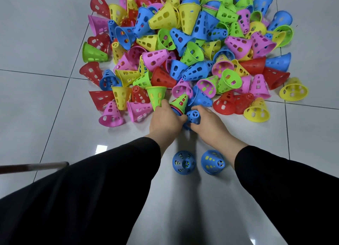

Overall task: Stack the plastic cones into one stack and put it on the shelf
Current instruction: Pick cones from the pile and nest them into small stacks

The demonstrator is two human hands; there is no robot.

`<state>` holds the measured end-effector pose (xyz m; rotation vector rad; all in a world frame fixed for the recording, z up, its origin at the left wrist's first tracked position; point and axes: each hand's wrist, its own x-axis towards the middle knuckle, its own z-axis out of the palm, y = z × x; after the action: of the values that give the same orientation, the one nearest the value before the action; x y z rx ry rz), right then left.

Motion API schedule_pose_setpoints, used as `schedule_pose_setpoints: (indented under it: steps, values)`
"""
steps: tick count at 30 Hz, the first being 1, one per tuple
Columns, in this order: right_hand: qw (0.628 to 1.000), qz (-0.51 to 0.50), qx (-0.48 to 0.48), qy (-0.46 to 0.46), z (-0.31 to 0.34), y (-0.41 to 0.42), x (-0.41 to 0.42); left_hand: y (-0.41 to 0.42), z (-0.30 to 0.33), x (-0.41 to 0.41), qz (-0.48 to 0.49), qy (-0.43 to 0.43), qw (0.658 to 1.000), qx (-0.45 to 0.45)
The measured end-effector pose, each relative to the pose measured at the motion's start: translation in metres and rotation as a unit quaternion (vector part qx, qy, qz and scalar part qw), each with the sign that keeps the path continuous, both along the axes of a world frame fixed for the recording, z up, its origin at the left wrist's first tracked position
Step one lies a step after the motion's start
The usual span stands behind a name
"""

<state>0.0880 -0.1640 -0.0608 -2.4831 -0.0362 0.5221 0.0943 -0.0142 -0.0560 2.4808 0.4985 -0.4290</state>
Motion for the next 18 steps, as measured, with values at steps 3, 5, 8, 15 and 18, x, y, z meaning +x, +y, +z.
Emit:
schedule_pose_setpoints:
  steps: [3,5,8,15,18]
  values:
    - [1.000,-0.002,0.003,0.003,0.003,-0.004,-0.005,0.001,-0.001,-0.002,-0.004,0.007,1.000,-0.018]
    - [1.000,-0.009,0.004,0.010,0.005,-0.007,-0.007,0.002,0.000,0.000,-0.016,0.007,1.000,-0.012]
    - [1.000,-0.021,0.013,0.015,0.010,-0.013,-0.010,0.003,0.003,0.007,-0.037,0.034,0.999,0.017]
    - [0.997,-0.055,0.051,0.029,0.019,-0.025,-0.019,0.006,0.015,0.002,0.000,0.088,0.992,-0.088]
    - [0.995,-0.070,0.073,0.021,0.029,-0.029,-0.022,0.013,0.027,-0.009,0.052,0.067,0.977,-0.193]
